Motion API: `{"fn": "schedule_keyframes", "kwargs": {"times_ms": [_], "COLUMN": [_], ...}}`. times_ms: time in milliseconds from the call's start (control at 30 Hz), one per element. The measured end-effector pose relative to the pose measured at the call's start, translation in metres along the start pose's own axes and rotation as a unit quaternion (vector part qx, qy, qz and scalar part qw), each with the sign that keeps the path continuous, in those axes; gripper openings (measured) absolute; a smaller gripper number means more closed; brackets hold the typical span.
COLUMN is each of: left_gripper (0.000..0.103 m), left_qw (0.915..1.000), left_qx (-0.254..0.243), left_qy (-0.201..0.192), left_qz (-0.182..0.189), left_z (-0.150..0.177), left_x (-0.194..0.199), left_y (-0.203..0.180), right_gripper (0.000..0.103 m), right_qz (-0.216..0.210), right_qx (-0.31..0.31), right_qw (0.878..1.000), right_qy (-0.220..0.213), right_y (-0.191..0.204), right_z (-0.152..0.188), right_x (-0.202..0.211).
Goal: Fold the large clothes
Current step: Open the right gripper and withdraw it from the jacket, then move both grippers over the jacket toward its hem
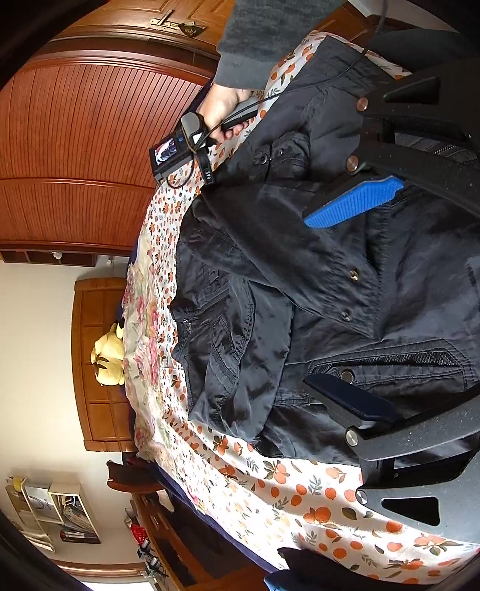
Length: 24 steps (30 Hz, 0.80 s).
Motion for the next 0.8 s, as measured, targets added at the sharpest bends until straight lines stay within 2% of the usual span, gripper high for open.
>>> {"fn": "schedule_keyframes", "kwargs": {"times_ms": [200,367,500,633,700,800], "left_gripper": [0.082,0.082,0.082,0.082,0.082,0.082], "left_qw": [1.0,1.0,1.0,1.0,1.0,1.0], "left_qx": [-0.001,-0.002,0.002,0.003,0.002,0.002], "left_qy": [0.001,0.0,-0.002,0.0,0.001,0.001], "left_qz": [0.003,0.003,0.002,-0.003,-0.005,-0.006], "left_z": [-0.001,-0.002,-0.003,-0.002,-0.001,0.0], "left_x": [-0.001,-0.001,-0.002,-0.003,-0.003,-0.002], "left_y": [-0.003,-0.003,-0.002,-0.001,0.0,0.003], "right_gripper": [0.038,0.038,0.038,0.038,0.038,0.038], "right_qz": [-0.025,-0.05,-0.074,-0.096,-0.115,-0.139], "right_qx": [-0.014,0.002,0.018,0.032,0.041,0.09], "right_qw": [1.0,0.997,0.995,0.994,0.992,0.986], "right_qy": [-0.007,-0.054,-0.068,-0.043,-0.019,0.024], "right_y": [0.001,0.003,0.017,0.039,0.056,0.085], "right_z": [-0.003,-0.02,-0.032,-0.026,-0.011,0.021], "right_x": [0.013,0.059,0.073,0.052,0.036,0.016]}}
Point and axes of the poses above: each gripper's, at about its wrist camera, not at the fingertips, and x roughly against the way its jaws point, y to its left, z to its underside, the point moved 10 cm from there along -x, roughly the way its jaws point, and after that the axes turned 5 degrees about x, right-handed, at the moved point
